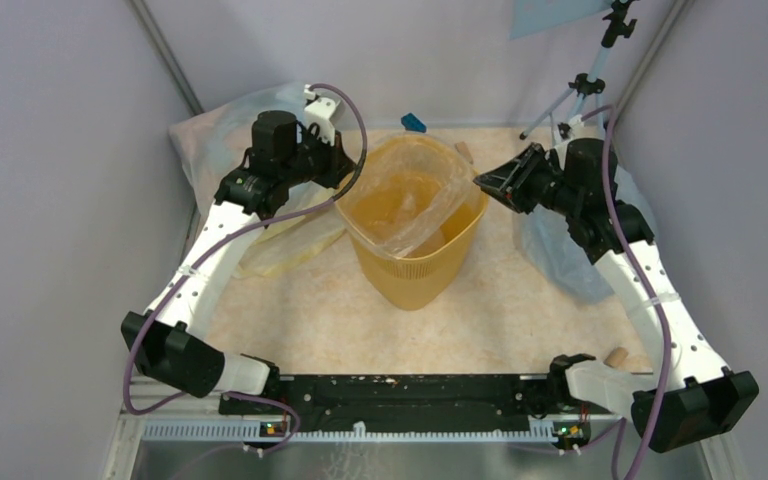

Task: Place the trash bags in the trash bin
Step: Place the trash bag in the trash bin.

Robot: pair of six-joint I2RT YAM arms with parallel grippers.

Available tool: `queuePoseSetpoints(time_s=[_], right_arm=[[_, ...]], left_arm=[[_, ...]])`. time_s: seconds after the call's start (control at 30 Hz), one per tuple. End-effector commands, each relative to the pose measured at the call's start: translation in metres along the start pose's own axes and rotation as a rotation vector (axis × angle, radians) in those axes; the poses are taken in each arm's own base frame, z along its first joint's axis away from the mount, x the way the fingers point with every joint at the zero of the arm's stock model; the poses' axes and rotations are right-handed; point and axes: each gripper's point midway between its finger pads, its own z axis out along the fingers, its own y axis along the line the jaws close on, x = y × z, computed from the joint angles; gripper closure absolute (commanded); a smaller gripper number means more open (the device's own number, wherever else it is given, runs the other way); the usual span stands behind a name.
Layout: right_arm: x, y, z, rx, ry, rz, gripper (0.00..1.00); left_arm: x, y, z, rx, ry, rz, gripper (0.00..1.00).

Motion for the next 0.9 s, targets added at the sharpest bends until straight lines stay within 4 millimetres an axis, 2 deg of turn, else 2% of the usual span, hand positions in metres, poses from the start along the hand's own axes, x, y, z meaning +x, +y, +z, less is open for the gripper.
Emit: queuePoseSetpoints(time_s=[0.0,0.2,0.4,0.6,0.73,0.87], right_arm=[[0.013,0.005,-0.001,-0.066,0.083,-0.031,0.63],[0.014,0.006,-0.007,-0.045,0.096,-0.069,0.61],[0.009,0.000,-0.006,0.084,0.116,-0.183,0.62],[0.020,0.008,0.007,0.167,0.137,-0.244,0.63],[0.026,0.000,0.019,0.219,0.165,-0.212,0.65],[0.030,0.001,0.026,0.198,0.167,-0.184,0.64]], left_arm=[[-0.021,0.008,-0.012,-0.052,-0.058,0.039,1.00],[-0.025,0.010,-0.015,-0.069,-0.070,0.038,1.00],[-0.032,0.009,-0.017,-0.081,-0.086,-0.005,1.00],[-0.030,0.004,-0.022,-0.093,-0.096,-0.043,1.00],[-0.032,0.001,-0.026,-0.097,-0.119,-0.063,1.00],[-0.035,-0.002,-0.031,-0.101,-0.137,-0.063,1.00]])
